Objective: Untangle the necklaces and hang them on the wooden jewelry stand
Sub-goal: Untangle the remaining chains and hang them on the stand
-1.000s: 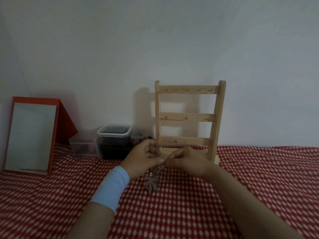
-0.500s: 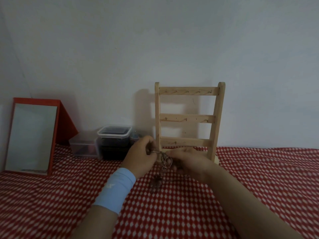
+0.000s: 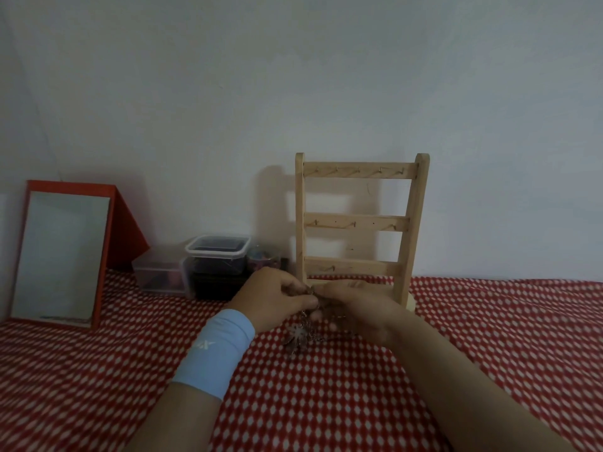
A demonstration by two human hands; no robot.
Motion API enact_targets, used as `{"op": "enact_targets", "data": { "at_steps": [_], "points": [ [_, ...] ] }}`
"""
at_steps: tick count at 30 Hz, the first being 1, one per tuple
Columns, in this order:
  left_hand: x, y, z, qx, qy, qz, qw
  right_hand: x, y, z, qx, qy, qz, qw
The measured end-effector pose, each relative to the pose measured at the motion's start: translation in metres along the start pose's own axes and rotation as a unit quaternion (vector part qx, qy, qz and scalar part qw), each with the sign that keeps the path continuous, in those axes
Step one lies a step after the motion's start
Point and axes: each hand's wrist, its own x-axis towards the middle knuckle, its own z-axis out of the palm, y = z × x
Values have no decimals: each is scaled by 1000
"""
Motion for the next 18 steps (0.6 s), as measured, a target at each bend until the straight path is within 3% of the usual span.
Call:
{"op": "enact_targets", "data": {
  "at_steps": [10,14,16,18],
  "points": [
    [1,-9,4,27,-40,11,999,-4,-4,9,-100,74,-30,992],
    [4,-5,2,-159,-40,-47,985,1,-2,7,-93,92,-15,991],
    [4,-5,1,-266,-29,-79,960,1,-1,5,-119,111,-1,987],
    [5,-3,3,-397,-16,-107,911,1,-1,5,-135,120,7,984]
  ]
}}
